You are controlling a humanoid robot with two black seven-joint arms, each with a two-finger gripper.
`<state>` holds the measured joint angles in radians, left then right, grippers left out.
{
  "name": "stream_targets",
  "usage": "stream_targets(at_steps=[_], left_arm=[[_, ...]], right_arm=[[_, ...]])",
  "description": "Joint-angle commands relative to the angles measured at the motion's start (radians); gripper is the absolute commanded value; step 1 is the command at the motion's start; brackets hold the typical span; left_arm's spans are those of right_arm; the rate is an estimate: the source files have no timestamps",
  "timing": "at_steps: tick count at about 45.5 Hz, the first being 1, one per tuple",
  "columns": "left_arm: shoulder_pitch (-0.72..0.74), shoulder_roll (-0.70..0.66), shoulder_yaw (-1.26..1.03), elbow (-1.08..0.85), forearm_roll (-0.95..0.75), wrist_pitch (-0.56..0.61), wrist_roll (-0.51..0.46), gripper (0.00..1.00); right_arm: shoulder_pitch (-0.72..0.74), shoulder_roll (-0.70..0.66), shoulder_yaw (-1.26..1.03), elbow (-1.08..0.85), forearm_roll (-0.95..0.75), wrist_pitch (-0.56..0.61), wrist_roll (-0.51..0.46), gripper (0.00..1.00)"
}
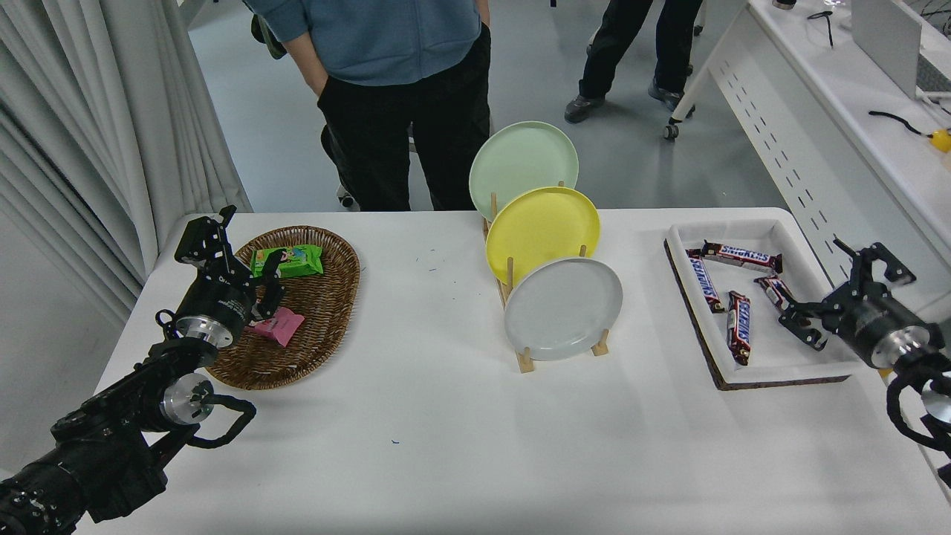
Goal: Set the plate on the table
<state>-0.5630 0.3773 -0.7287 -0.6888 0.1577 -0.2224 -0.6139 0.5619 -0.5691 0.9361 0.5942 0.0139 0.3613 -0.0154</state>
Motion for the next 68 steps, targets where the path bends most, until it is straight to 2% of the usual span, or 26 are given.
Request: stream_targets(at_steps=[1, 7, 11, 21, 28, 36, 44, 48, 55, 68], left_arm=[[0.0, 0.0, 0.0, 0.0, 0.0, 0.0, 0.0, 1.0], [0.0, 0.0, 0.0, 0.0, -0.001, 0.0, 0.0, 1.0], [0.0, 0.0, 0.0, 0.0, 0.0, 0.0, 0.0, 1.0], [0.0, 0.0, 0.0, -0.001, -0.001, 0.0, 0.0, 1.0], [0.0, 0.0, -0.001, 0.0, 0.0, 0.0, 0.0, 1.0], [0.0, 0.0, 0.0, 0.0, 0.0, 0.0, 0.0, 1.0], [0.0, 0.0, 0.0, 0.0, 0.0, 0.0, 0.0, 1.0], [0.0, 0.0, -0.001, 0.0, 0.0, 0.0, 0.0, 1.0], [0.0, 0.0, 0.0, 0.0, 0.0, 0.0, 0.0, 1.0], [0.0, 0.0, 0.0, 0.0, 0.0, 0.0, 0.0, 1.0]], right_arm=[[0.069, -0.135, -0.137, -0.001, -0.018, 0.004, -0.001, 0.99], [0.163, -0.227, -0.292, 0.027, -0.086, 0.014, -0.005, 0.99], [0.292, -0.287, -0.506, 0.082, -0.092, 0.024, -0.006, 0.99], [0.515, -0.379, -0.842, 0.21, -0.081, 0.185, -0.006, 0.99], [0.584, -0.368, -0.933, 0.211, -0.081, 0.215, -0.006, 0.99], [0.682, -0.298, -1.03, 0.214, -0.081, 0.321, -0.008, 0.99], [0.699, -0.236, -1.028, 0.223, -0.061, 0.312, -0.011, 0.99], [0.699, -0.186, -1.028, 0.223, -0.022, 0.275, -0.012, 0.99], [0.696, -0.117, -1.027, 0.225, 0.017, 0.11, -0.046, 0.99], [0.694, -0.021, -1.025, 0.332, 0.113, -0.18, -0.181, 0.99]])
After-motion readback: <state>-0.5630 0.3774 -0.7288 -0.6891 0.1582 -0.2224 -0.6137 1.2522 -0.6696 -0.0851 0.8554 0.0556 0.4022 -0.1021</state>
